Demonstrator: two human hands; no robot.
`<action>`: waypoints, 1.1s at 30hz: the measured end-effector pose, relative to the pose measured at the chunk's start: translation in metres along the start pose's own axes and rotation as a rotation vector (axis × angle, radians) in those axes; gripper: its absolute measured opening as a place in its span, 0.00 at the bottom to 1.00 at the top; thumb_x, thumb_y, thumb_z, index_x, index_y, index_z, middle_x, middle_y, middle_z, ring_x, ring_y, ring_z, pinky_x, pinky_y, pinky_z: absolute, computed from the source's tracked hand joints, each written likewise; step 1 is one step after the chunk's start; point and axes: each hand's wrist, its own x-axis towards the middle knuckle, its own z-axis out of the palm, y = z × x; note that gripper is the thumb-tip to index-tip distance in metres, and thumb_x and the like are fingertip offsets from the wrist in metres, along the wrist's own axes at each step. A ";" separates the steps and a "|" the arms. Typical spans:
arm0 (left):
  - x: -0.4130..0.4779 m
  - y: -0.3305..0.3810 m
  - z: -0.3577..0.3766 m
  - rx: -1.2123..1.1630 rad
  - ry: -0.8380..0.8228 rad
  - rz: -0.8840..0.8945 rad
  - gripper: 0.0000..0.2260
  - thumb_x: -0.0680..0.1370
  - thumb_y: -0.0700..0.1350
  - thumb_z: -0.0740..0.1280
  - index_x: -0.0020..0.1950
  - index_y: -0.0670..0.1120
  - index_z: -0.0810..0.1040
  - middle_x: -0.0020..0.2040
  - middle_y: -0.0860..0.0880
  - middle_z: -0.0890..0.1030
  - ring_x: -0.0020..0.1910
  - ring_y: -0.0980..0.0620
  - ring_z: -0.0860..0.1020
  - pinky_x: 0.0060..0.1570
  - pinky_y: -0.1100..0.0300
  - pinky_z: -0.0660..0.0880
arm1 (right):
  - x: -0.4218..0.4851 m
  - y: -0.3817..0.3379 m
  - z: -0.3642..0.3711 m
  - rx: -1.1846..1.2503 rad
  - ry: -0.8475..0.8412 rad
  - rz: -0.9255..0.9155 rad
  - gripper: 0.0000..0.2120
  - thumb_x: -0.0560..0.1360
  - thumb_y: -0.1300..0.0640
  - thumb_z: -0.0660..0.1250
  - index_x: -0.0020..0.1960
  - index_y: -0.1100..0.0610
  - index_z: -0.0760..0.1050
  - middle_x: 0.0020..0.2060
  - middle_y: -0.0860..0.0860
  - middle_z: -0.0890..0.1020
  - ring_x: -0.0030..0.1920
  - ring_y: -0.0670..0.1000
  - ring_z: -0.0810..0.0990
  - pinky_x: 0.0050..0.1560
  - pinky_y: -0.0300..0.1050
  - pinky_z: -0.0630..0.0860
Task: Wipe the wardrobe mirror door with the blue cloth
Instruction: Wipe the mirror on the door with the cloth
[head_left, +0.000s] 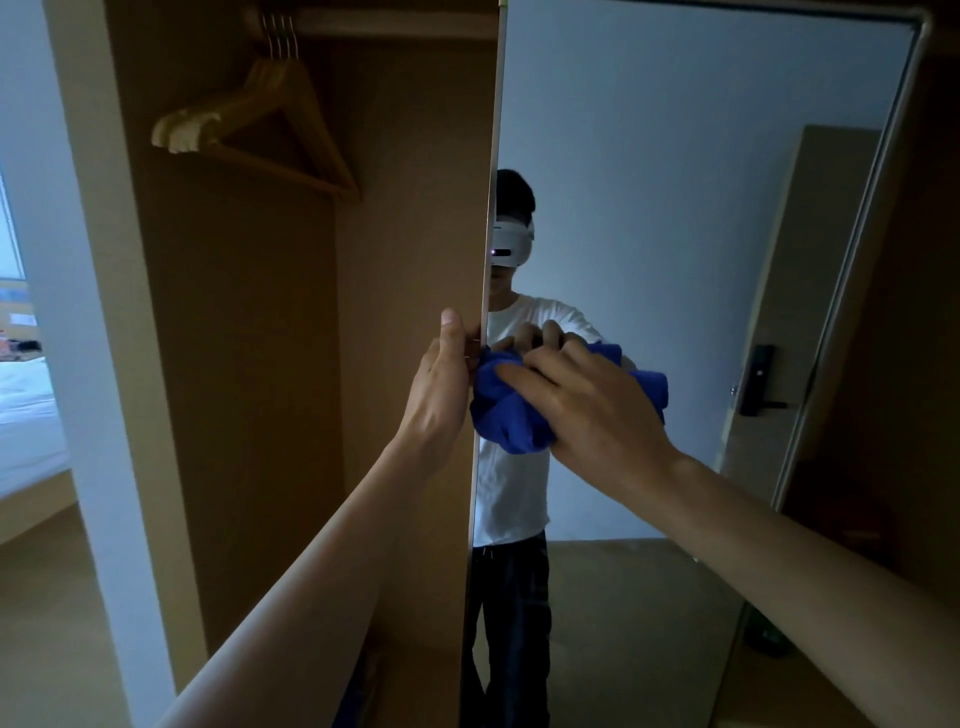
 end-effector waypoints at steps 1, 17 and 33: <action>-0.002 0.002 0.000 0.001 -0.002 0.000 0.29 0.86 0.60 0.44 0.39 0.74 0.82 0.42 0.66 0.85 0.45 0.69 0.82 0.39 0.76 0.74 | -0.003 -0.001 0.002 0.014 -0.021 -0.012 0.23 0.70 0.67 0.69 0.65 0.58 0.77 0.52 0.55 0.81 0.48 0.57 0.78 0.44 0.53 0.76; -0.012 -0.008 0.021 0.149 0.209 0.036 0.19 0.86 0.58 0.51 0.47 0.51 0.76 0.49 0.49 0.79 0.49 0.50 0.78 0.52 0.53 0.74 | 0.057 0.074 -0.076 -0.131 0.149 0.171 0.15 0.70 0.64 0.68 0.56 0.59 0.79 0.45 0.56 0.79 0.43 0.60 0.75 0.40 0.56 0.73; -0.010 -0.022 0.030 0.291 0.216 0.093 0.11 0.85 0.55 0.58 0.53 0.50 0.75 0.51 0.53 0.75 0.48 0.55 0.75 0.46 0.57 0.72 | -0.035 0.034 -0.010 -0.118 -0.089 0.005 0.22 0.73 0.65 0.70 0.67 0.56 0.75 0.54 0.54 0.80 0.48 0.57 0.76 0.49 0.55 0.76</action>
